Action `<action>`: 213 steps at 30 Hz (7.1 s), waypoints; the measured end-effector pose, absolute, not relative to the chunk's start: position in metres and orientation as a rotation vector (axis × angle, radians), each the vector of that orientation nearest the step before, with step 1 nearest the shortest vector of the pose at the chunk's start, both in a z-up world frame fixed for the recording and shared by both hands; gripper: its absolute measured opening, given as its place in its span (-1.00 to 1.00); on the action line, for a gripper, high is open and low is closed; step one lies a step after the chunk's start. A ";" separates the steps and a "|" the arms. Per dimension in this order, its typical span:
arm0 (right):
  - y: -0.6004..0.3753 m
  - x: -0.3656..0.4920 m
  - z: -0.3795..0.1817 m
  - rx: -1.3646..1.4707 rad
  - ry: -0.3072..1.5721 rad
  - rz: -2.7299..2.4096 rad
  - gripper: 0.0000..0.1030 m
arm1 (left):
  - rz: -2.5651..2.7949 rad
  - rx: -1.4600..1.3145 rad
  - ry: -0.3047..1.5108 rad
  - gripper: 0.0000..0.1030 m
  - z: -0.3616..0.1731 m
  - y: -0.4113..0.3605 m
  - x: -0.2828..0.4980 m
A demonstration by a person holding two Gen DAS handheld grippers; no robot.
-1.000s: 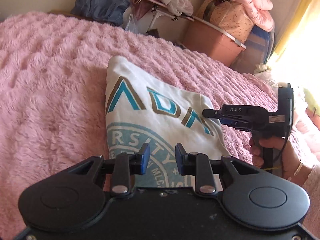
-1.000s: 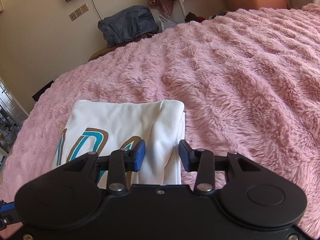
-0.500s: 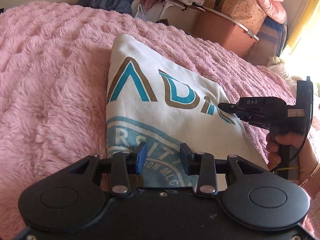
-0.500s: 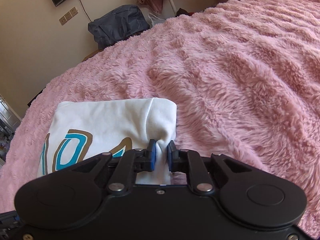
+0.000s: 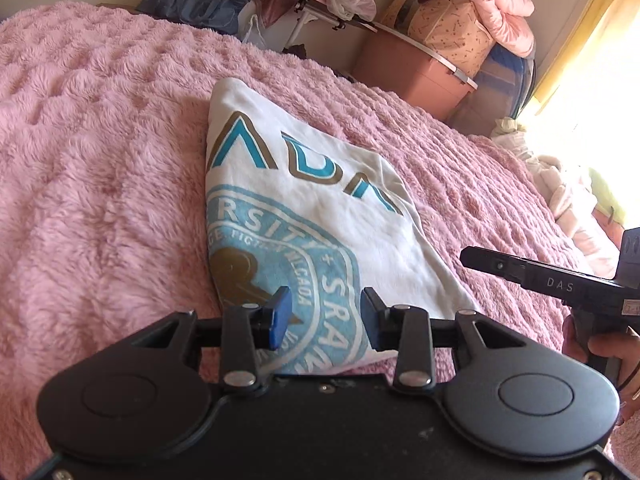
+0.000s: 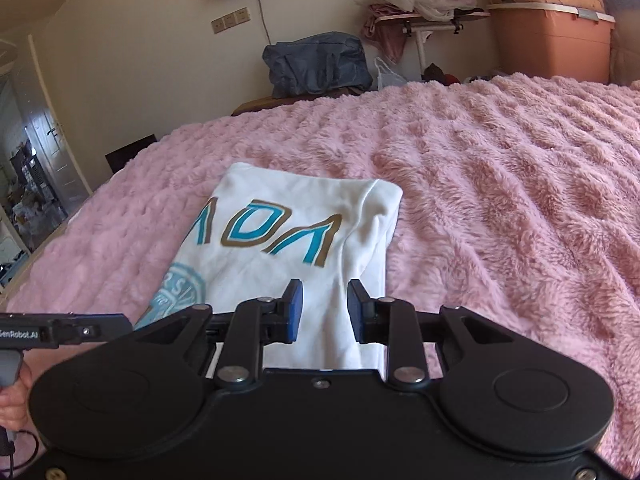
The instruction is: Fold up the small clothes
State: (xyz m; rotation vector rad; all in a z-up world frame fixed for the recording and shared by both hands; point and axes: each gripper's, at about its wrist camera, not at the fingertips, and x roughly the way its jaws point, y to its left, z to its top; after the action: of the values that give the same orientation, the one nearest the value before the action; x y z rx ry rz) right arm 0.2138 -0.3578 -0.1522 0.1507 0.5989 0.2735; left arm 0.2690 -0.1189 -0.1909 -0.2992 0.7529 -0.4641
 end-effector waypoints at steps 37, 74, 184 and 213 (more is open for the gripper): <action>-0.444 0.267 -0.197 0.657 0.744 0.487 0.30 | -0.569 -0.766 0.869 -0.04 -0.238 -0.009 0.371; -0.411 0.350 -0.225 0.749 0.842 0.616 -0.11 | -0.812 -0.850 0.968 -0.58 -0.257 -0.062 0.454; -0.161 0.179 -0.189 -0.064 0.759 0.502 -0.57 | -0.311 -0.431 0.816 -0.13 -0.235 0.099 0.181; -0.153 0.257 -0.188 0.000 0.701 0.417 -0.61 | -0.292 -0.500 0.803 -0.11 -0.217 0.099 0.241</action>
State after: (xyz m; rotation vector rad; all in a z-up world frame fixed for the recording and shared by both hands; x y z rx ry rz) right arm 0.2566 -0.1526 -0.1884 -0.0002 0.7008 0.4174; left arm 0.2407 0.0993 -0.2171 -0.4996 0.8025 -0.2915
